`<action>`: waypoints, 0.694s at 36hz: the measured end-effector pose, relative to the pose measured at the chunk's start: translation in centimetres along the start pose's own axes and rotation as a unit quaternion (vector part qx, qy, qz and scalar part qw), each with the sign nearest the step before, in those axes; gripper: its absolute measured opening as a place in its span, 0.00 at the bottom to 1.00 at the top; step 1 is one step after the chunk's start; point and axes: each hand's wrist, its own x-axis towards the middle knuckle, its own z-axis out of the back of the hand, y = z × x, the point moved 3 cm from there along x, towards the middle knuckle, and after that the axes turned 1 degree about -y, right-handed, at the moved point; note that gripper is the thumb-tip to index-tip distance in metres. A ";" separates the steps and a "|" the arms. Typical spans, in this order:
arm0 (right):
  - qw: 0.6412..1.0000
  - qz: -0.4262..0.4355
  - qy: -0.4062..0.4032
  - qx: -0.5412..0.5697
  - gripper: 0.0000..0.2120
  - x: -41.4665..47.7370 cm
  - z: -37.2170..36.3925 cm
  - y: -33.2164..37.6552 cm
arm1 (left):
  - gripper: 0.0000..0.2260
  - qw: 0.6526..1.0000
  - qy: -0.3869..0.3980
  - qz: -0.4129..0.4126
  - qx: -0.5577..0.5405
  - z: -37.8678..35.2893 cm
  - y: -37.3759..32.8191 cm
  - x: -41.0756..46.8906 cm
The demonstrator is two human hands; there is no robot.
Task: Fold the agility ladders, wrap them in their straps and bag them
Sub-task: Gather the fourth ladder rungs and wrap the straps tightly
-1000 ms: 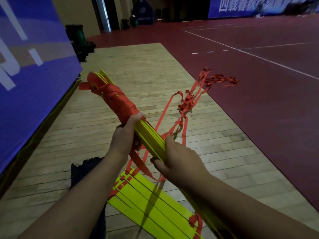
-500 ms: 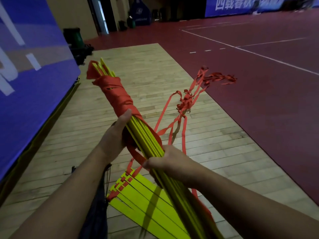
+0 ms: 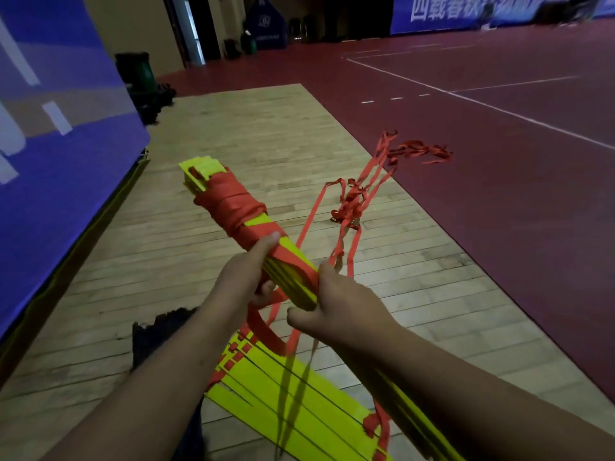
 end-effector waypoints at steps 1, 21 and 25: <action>0.999 -0.001 0.015 0.036 0.25 0.1 0.0 0.0 | 0.21 1.000 -0.017 0.000 -0.014 0.4 0.1 0.2; 0.876 -0.065 0.196 0.436 0.03 0.0 -0.3 -0.6 | 0.44 0.980 0.091 -0.056 0.168 0.7 -0.6 0.1; 0.930 -0.044 0.146 0.334 0.07 0.1 -0.9 -0.6 | 0.45 0.980 0.058 -0.038 0.185 0.5 -0.1 -0.2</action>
